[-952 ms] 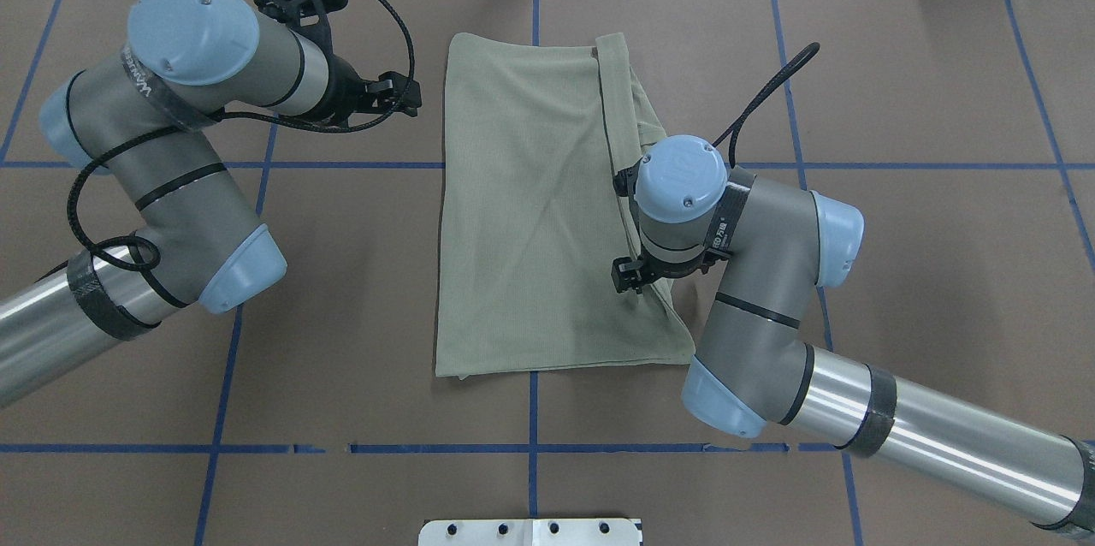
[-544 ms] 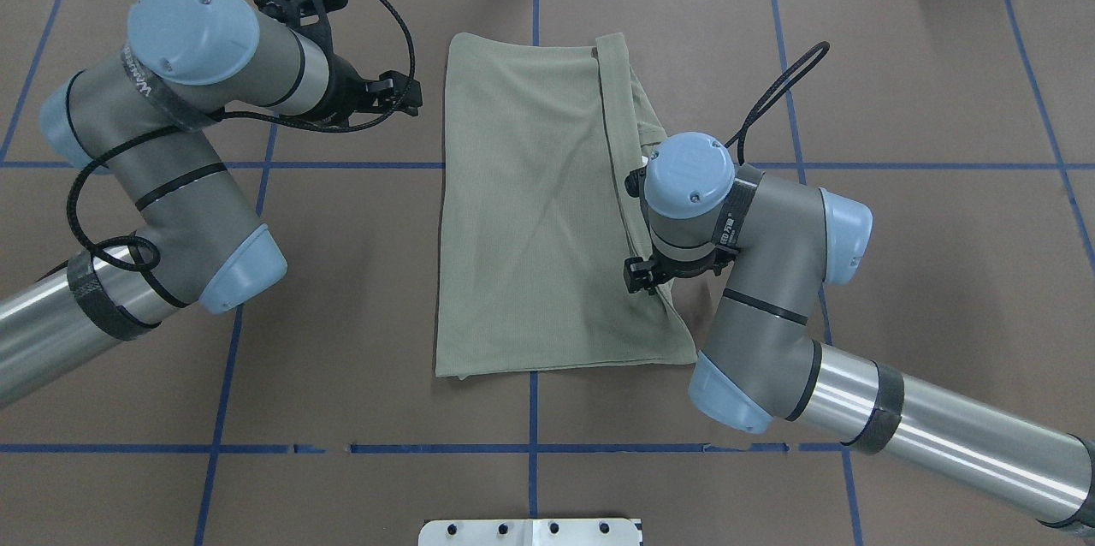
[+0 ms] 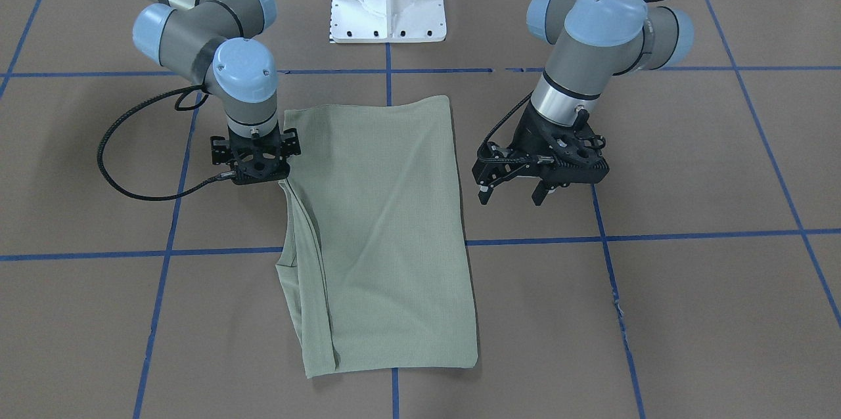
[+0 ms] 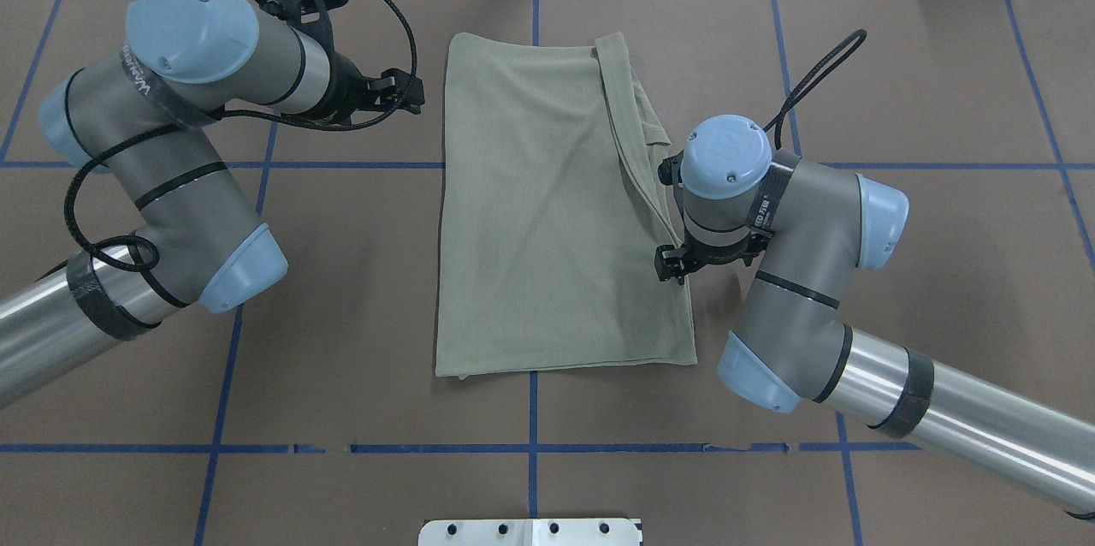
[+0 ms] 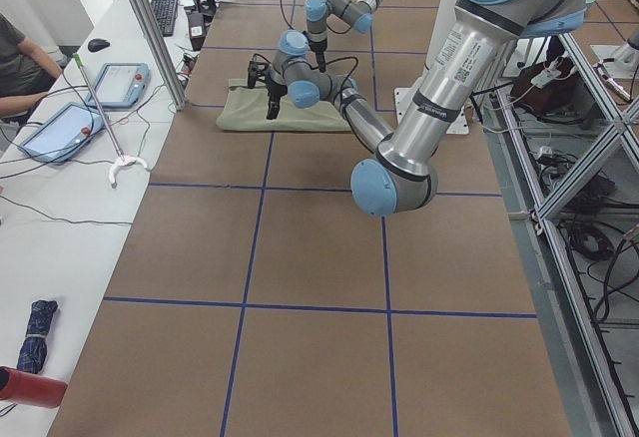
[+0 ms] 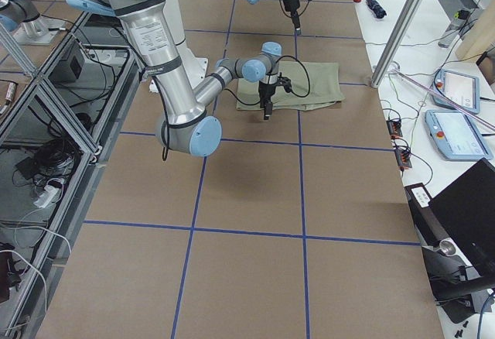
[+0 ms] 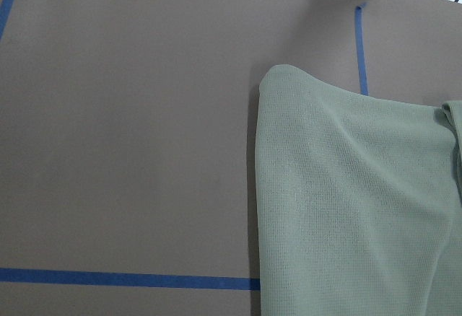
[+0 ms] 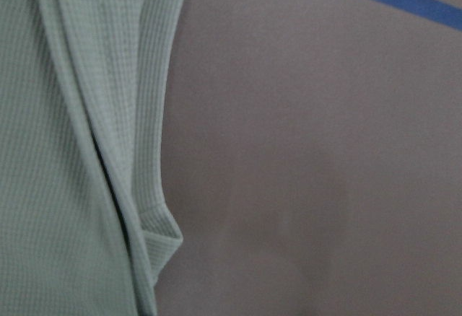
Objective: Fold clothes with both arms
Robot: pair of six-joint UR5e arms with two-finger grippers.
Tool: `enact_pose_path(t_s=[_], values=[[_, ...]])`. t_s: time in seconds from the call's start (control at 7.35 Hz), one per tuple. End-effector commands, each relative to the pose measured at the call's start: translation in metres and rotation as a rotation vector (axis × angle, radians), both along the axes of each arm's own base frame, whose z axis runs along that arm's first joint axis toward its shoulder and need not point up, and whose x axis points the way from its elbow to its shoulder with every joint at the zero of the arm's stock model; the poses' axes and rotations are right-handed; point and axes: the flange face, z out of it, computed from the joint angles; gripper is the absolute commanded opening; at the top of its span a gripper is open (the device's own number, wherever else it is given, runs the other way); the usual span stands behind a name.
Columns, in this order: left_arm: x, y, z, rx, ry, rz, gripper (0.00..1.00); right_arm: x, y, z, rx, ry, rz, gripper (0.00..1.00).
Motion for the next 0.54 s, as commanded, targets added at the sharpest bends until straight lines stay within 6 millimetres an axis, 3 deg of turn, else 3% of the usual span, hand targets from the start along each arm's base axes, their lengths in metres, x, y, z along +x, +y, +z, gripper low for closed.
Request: enact_pose_path(t_s=[0.0,0.14,0.27,0.41], values=[[-0.007,0.006,-0.012,0.020,0.019,0.001,1.00,0.029,-0.026,-0.023,-0.008,-0.066,0.033,1.00],[-0.014,0.012,-0.023,0.043,0.036,-0.004,1.00,0.025,-0.038,-0.047,0.037,-0.088,0.022,1.00],[-0.020,0.012,-0.028,0.057,0.040,-0.013,1.00,0.019,-0.045,-0.053,0.050,-0.089,0.011,1.00],[-0.020,0.011,-0.029,0.060,0.040,-0.015,1.00,-0.002,-0.062,-0.063,0.049,-0.076,0.003,1.00]])
